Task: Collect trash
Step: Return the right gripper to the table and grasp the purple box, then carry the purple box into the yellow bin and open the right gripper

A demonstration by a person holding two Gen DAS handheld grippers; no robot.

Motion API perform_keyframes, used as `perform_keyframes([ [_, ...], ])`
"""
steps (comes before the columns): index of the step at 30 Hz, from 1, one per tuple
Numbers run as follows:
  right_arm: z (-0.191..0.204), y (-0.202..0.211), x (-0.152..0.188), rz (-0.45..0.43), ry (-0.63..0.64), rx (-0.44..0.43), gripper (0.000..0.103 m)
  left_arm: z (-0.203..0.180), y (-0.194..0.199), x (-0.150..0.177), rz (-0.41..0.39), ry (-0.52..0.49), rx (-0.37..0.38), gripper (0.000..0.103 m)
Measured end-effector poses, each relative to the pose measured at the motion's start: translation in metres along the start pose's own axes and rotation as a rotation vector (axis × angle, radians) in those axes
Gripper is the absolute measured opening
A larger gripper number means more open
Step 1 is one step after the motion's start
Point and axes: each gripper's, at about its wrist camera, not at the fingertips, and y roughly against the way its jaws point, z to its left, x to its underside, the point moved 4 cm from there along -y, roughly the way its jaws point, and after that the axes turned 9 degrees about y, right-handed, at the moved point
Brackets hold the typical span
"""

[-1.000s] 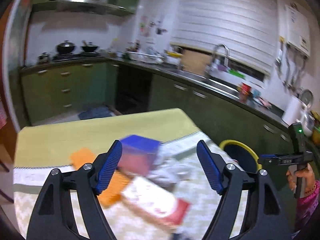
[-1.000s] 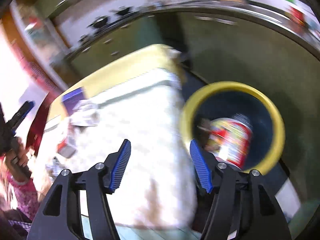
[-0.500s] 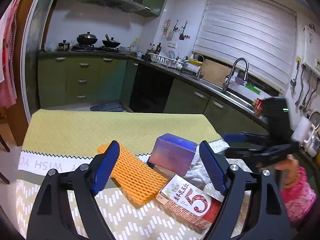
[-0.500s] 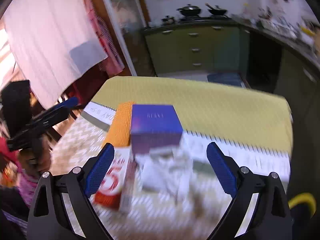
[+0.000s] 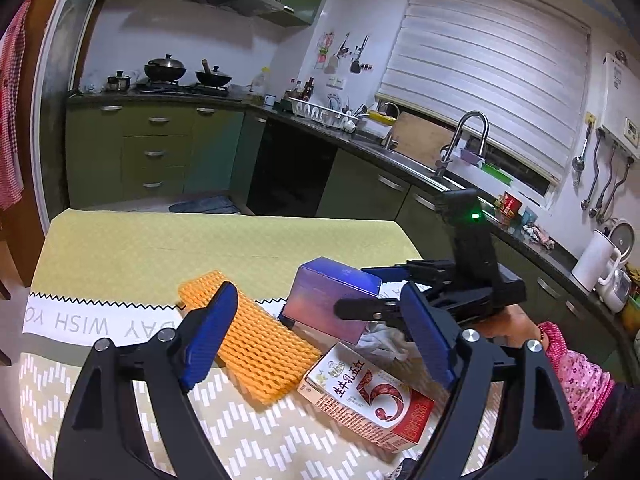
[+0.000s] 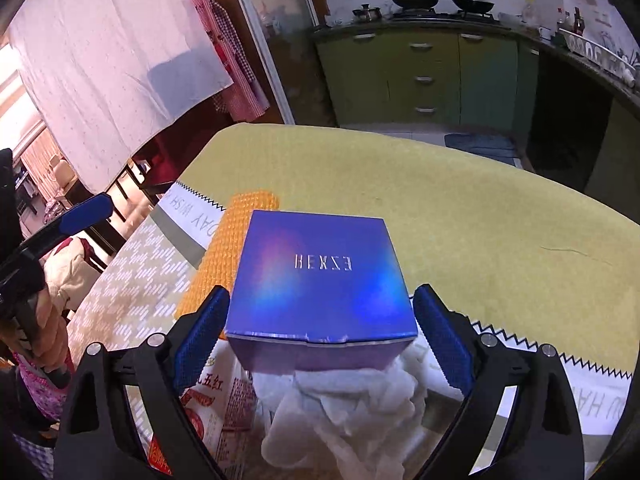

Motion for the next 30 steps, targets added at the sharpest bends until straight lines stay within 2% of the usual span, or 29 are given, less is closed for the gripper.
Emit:
perform_keyframes([
  [1, 0.001, -0.001, 0.0, 0.0, -0.003, -0.002, 0.08, 0.0, -0.001, 0.0, 0.0, -0.001, -0.001, 0.079],
  [8, 0.008, 0.01, -0.004, -0.026, -0.006, 0.014, 0.078, -0.001, -0.002, 0.001, 0.008, 0.002, 0.004, 0.08],
  [17, 0.01, 0.077, -0.022, -0.151, -0.039, 0.041, 0.078, 0.001, -0.001, 0.002, 0.003, 0.0, 0.002, 0.08],
  [20, 0.007, 0.112, -0.016, -0.183, -0.055, 0.092, 0.078, 0.001, -0.003, 0.002, 0.012, 0.0, 0.001, 0.08],
  [22, 0.002, 0.138, -0.005, -0.208, -0.072, 0.117, 0.078, 0.0, -0.004, 0.003, 0.017, -0.004, 0.005, 0.08],
  [25, -0.013, 0.183, 0.029, -0.227, -0.132, 0.227, 0.078, -0.004, -0.004, 0.004, 0.021, -0.015, 0.018, 0.08],
  [27, -0.034, 0.212, 0.064, -0.215, -0.216, 0.336, 0.078, -0.008, -0.003, 0.005, 0.026, -0.025, 0.029, 0.08],
  [28, -0.048, 0.228, 0.089, -0.199, -0.275, 0.418, 0.078, -0.011, -0.003, 0.006, 0.029, -0.034, 0.037, 0.08],
  [30, -0.072, 0.249, 0.129, -0.166, -0.365, 0.512, 0.078, -0.015, -0.003, 0.007, 0.03, -0.046, 0.047, 0.081],
])
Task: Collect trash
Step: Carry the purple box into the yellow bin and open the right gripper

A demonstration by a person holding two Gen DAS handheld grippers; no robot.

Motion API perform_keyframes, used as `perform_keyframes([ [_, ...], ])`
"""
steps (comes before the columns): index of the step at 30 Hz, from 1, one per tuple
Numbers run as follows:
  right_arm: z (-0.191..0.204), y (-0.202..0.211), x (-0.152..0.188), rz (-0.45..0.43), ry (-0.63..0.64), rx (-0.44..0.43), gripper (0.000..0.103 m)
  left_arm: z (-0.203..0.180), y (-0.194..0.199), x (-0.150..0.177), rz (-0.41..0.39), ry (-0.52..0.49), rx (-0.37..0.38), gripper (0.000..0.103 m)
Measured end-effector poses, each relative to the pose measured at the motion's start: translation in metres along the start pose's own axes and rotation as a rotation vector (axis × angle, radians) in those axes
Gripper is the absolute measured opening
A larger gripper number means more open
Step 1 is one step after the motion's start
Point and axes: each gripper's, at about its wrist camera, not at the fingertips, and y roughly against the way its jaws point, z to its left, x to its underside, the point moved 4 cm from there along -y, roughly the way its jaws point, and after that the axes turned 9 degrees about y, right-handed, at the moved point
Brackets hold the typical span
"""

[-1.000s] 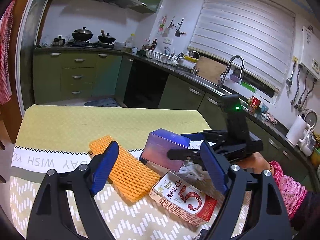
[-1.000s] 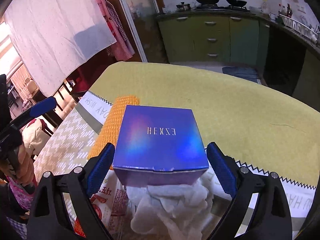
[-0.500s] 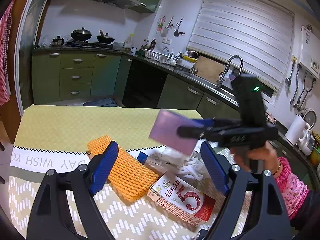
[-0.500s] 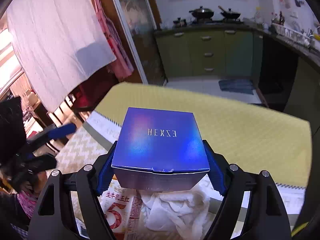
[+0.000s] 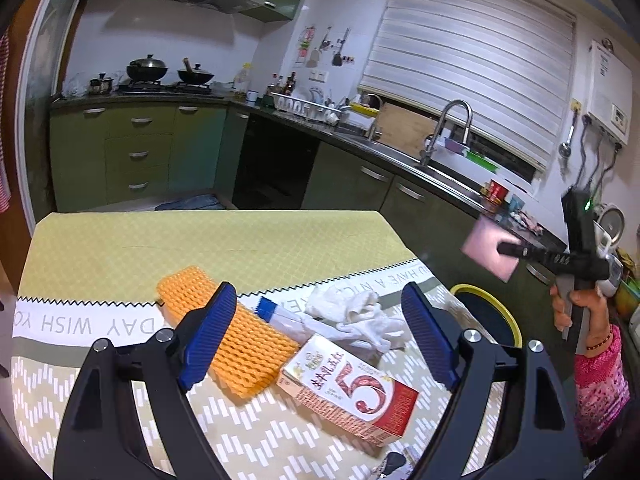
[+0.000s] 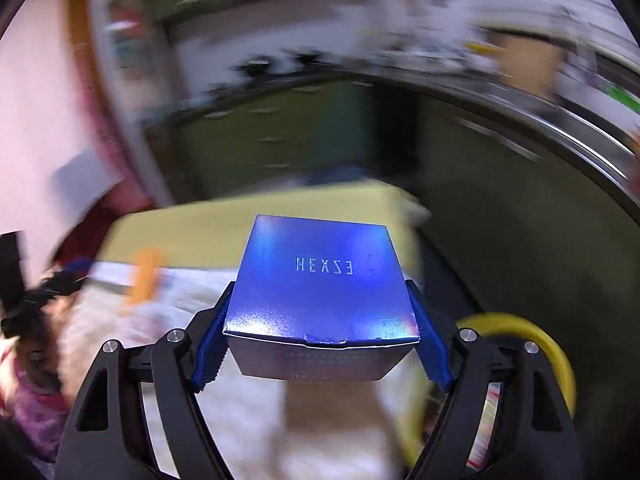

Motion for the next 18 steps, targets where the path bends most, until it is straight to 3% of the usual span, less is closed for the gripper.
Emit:
perform_keyframes([
  [4, -0.074, 0.001, 0.057, 0.115, -0.114, 0.204, 0.078, -0.011, -0.001, 0.004, 0.004, -0.042, 0.02, 0.081],
  [7, -0.107, -0.008, 0.089, 0.186, -0.176, 0.287, 0.078, -0.016, -0.004, 0.007, 0.013, -0.059, 0.03, 0.082],
  [12, -0.15, -0.025, 0.126, 0.256, -0.298, 0.333, 0.082, -0.021, -0.01, 0.013, 0.04, -0.078, 0.035, 0.082],
  [13, -0.155, -0.025, 0.13, 0.256, -0.322, 0.335, 0.087, -0.022, -0.011, 0.014, 0.046, -0.081, 0.036, 0.082],
  [18, -0.151, -0.01, 0.131, 0.206, -0.377, 0.332, 0.087, -0.025, -0.013, 0.016, 0.06, -0.09, 0.041, 0.083],
])
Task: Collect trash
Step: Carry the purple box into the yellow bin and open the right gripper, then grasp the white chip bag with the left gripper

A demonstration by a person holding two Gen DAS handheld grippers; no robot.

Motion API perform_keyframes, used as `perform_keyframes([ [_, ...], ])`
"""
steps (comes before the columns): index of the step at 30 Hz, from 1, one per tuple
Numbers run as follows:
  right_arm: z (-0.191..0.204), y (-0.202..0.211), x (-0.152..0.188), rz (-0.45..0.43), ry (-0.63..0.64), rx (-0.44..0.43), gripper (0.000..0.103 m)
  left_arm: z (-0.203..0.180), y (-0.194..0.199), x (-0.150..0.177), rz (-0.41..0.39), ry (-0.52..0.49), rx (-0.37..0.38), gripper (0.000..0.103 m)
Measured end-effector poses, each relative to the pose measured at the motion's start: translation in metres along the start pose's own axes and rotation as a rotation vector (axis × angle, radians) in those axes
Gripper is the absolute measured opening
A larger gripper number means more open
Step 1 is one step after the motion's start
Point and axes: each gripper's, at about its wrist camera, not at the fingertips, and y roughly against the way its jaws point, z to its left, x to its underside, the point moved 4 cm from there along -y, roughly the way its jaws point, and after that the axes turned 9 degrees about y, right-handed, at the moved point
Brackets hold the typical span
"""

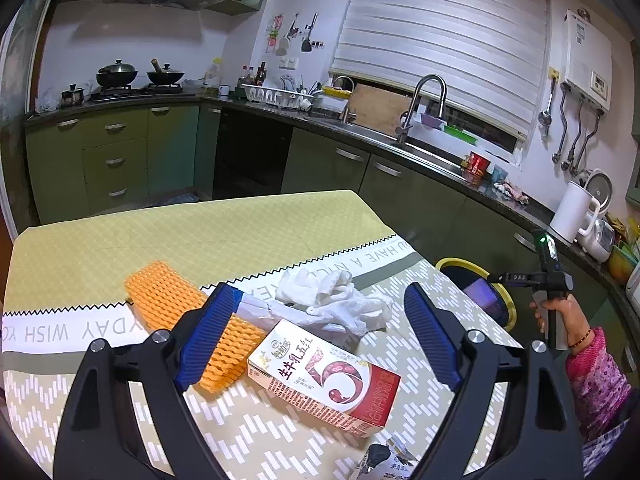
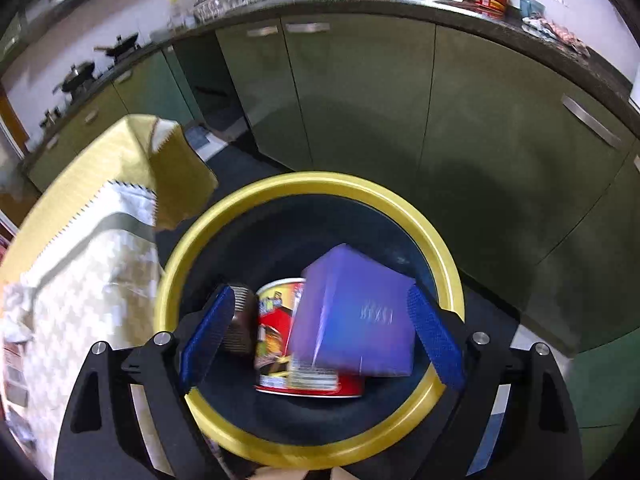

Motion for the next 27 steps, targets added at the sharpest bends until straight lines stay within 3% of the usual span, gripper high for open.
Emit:
perform_keyframes([
  [12, 0.038, 0.081, 0.03, -0.094, 0.062, -0.128, 0.09, -0.028, 0.01, 0.008, 0.078, -0.098, 0.072, 0.084],
  [20, 0.043, 0.112, 0.047, -0.133, 0.073, -0.183, 0.091, -0.052, 0.03, 0.055, 0.244, -0.292, 0.086, 0.084],
  [27, 0.055, 0.116, 0.055, -0.128, 0.096, -0.221, 0.091, -0.045, 0.014, 0.099, 0.405, -0.339, 0.049, 0.084],
])
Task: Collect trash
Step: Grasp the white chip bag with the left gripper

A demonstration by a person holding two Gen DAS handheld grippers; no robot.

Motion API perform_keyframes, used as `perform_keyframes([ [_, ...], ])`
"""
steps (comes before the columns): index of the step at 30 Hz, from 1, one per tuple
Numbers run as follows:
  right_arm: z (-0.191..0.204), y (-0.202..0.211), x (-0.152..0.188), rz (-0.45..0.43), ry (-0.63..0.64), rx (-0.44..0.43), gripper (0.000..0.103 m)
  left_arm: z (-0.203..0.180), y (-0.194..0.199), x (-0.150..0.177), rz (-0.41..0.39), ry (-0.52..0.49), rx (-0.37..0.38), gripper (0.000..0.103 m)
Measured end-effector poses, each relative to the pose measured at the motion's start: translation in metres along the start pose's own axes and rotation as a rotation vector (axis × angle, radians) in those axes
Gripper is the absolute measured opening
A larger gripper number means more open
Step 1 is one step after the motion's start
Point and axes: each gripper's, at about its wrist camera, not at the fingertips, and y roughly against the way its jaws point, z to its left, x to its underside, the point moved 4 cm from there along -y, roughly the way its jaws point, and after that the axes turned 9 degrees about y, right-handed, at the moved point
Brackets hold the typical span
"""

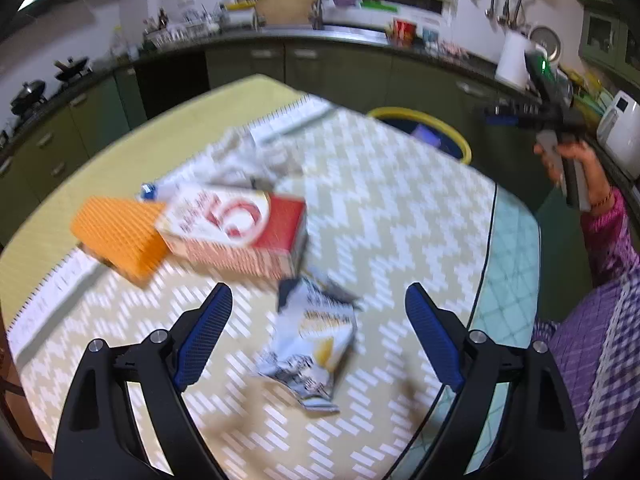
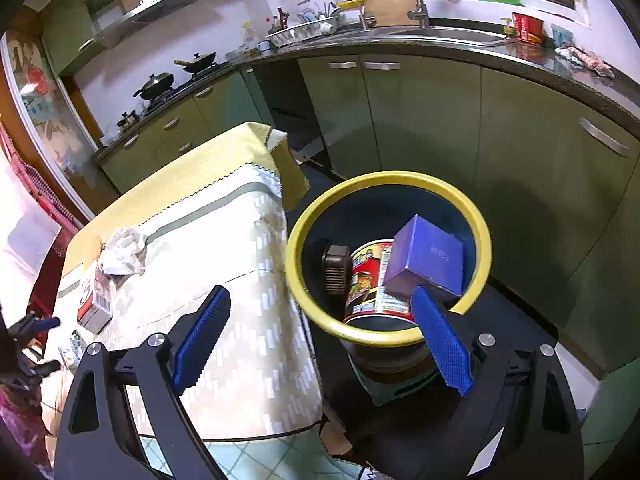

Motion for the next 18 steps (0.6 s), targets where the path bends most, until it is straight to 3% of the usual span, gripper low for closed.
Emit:
perform_keyframes([
  [3, 0.004, 0.001, 0.001, 0.002, 0.005, -0.011, 0.091, -0.003, -0.012, 0.008, 0.04, -0.011, 0.01, 0.082],
  [7, 0.009, 0.003, 0.001, -0.003, 0.016, -0.019, 0.091, -0.002, -0.022, 0.01, 0.075, -0.008, 0.011, 0.065],
  [11, 0.009, 0.005, -0.001, -0.008, 0.017, -0.024, 0.091, 0.001, -0.024, 0.014, 0.09, -0.005, -0.012, 0.058],
  [13, 0.009, 0.005, -0.001, -0.007, 0.017, -0.026, 0.091, 0.002, -0.023, 0.015, 0.096, 0.002, -0.004, 0.05],
  [18, 0.01, 0.005, 0.0, -0.005, 0.017, -0.032, 0.091, 0.002, -0.022, 0.018, 0.098, 0.004, -0.009, 0.043],
])
